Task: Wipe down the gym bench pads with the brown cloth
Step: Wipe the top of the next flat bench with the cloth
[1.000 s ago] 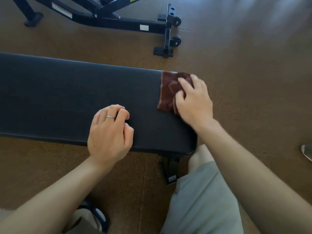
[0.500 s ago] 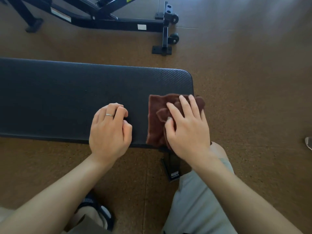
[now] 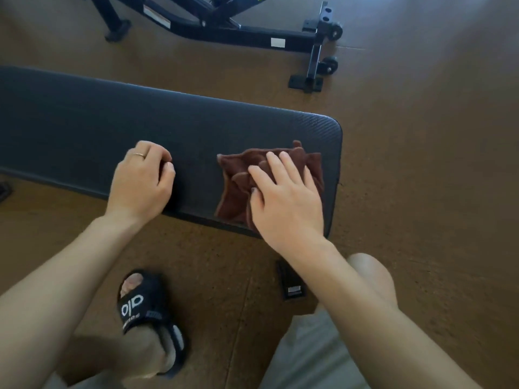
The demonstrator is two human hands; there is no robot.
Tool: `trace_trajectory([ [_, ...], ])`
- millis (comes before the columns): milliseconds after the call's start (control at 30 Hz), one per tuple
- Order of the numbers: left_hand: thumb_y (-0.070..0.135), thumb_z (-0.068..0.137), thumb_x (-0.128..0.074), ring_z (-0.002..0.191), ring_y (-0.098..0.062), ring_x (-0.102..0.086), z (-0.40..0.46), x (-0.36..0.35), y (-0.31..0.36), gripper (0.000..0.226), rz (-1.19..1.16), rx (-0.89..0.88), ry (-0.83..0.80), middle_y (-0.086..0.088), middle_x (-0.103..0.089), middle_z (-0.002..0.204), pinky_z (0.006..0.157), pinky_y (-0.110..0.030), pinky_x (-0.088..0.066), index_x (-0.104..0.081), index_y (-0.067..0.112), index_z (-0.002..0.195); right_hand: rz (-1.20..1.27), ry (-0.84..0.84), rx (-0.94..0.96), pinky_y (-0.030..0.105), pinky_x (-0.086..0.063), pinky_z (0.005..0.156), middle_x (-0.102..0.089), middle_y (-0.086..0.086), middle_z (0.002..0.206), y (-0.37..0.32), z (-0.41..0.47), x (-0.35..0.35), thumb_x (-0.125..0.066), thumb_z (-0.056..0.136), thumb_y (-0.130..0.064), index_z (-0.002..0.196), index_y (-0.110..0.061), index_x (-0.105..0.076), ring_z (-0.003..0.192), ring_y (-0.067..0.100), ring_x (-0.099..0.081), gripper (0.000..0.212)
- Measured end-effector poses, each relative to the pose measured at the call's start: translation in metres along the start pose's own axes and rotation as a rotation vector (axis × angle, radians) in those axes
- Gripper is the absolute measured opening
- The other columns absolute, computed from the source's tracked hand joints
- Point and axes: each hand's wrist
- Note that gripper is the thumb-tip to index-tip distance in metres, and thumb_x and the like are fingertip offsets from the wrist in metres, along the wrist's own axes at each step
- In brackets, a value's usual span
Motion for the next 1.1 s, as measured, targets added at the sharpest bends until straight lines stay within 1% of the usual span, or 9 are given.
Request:
trace_trajectory([
  [133, 0.021, 0.102, -0.053, 0.105, -0.034, -0.053, 0.007, -0.005, -0.004, 0.009, 0.072, -0.039, -0.02, -0.008, -0.055, 0.11, 0.087, -0.048, -0.042, -0.055, 0.012, 0.1, -0.029, 0.034, -0.161, 0.051, -0.019, 0.129, -0.031, 0.003, 0.17, 0.036, -0.028, 0.007, -0.029, 0.108, -0.046, 0.156, -0.034, -0.044, 0.16, 0.027, -0.019, 0.052],
  [267, 0.025, 0.102, -0.046, 0.11, -0.028, -0.049, 0.002, -0.013, -0.01, 0.009, 0.029, -0.057, -0.002, -0.002, -0.052, 0.112, 0.095, -0.045, -0.038, -0.051, 0.017, 0.101, -0.098, 0.121, -0.289, 0.058, -0.027, 0.123, -0.038, 0.013, 0.165, 0.005, -0.038, -0.005, -0.03, 0.102, -0.042, 0.154, -0.024, -0.05, 0.156, 0.036, -0.028, 0.058],
  [467, 0.016, 0.105, -0.043, 0.097, -0.025, -0.052, 0.017, 0.003, -0.038, 0.019, -0.068, -0.223, -0.035, -0.003, -0.057, 0.105, 0.088, -0.048, -0.047, -0.06, 0.011, 0.099, -0.126, 0.101, -0.041, 0.058, -0.022, 0.126, -0.035, 0.014, 0.167, -0.116, -0.01, -0.05, -0.038, 0.107, -0.041, 0.154, -0.02, -0.048, 0.157, 0.036, -0.026, 0.053],
  [600, 0.024, 0.104, -0.037, 0.095, -0.028, -0.051, 0.016, 0.0, -0.052, 0.025, -0.039, -0.178, 0.014, -0.008, -0.057, 0.105, 0.085, -0.048, -0.046, -0.058, 0.012, 0.098, -0.119, 0.142, 0.083, 0.05, -0.025, 0.127, -0.044, 0.005, 0.163, -0.117, 0.003, -0.053, -0.039, 0.109, -0.044, 0.149, -0.028, -0.055, 0.154, 0.029, -0.034, 0.046],
  [667, 0.027, 0.103, -0.035, 0.096, -0.029, -0.051, 0.015, -0.001, -0.054, 0.027, -0.032, -0.163, 0.007, -0.008, -0.057, 0.107, 0.085, -0.047, -0.043, -0.057, 0.012, 0.098, -0.132, 0.138, 0.031, 0.046, -0.022, 0.127, -0.046, 0.003, 0.162, -0.09, -0.008, -0.043, -0.038, 0.109, -0.043, 0.146, -0.03, -0.057, 0.154, 0.026, -0.034, 0.044],
  [800, 0.03, 0.101, -0.034, 0.099, -0.028, -0.054, 0.013, -0.002, -0.058, 0.031, -0.092, -0.143, 0.019, -0.008, -0.059, 0.109, 0.087, -0.045, -0.045, -0.06, 0.013, 0.099, -0.199, 0.122, -0.236, 0.044, -0.019, 0.125, -0.043, 0.003, 0.164, -0.041, -0.034, -0.02, -0.027, 0.106, -0.048, 0.149, -0.033, -0.053, 0.156, 0.025, -0.032, 0.053],
  [933, 0.032, 0.099, -0.034, 0.1, -0.027, -0.054, 0.014, -0.007, -0.054, 0.034, -0.071, -0.155, 0.012, -0.007, -0.06, 0.111, 0.087, -0.042, -0.045, -0.061, 0.012, 0.099, -0.27, 0.134, -0.365, 0.052, -0.025, 0.123, -0.045, 0.013, 0.161, -0.07, -0.019, -0.027, -0.027, 0.103, -0.046, 0.15, -0.021, -0.054, 0.151, 0.036, -0.039, 0.059],
  [1000, 0.031, 0.099, -0.033, 0.098, -0.026, -0.053, 0.015, -0.008, -0.055, 0.033, -0.077, -0.157, 0.023, -0.007, -0.06, 0.11, 0.086, -0.041, -0.044, -0.061, 0.012, 0.098, -0.269, 0.141, -0.279, 0.053, -0.028, 0.122, -0.047, 0.015, 0.16, -0.097, -0.003, -0.039, -0.031, 0.104, -0.042, 0.148, -0.017, -0.056, 0.149, 0.038, -0.042, 0.056],
  [1100, 0.027, 0.099, -0.033, 0.095, -0.024, -0.051, 0.015, -0.008, -0.054, 0.029, -0.094, -0.158, 0.042, -0.005, -0.058, 0.107, 0.084, -0.041, -0.042, -0.058, 0.013, 0.096, -0.224, 0.1, -0.025, 0.052, -0.03, 0.124, -0.046, 0.009, 0.161, -0.115, 0.024, -0.047, -0.034, 0.107, -0.042, 0.148, -0.02, -0.056, 0.151, 0.032, -0.039, 0.051],
])
Point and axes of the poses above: each hand's wrist, its own z-axis towards the middle knuckle, its own x-axis out of the back of the hand, y = z × x
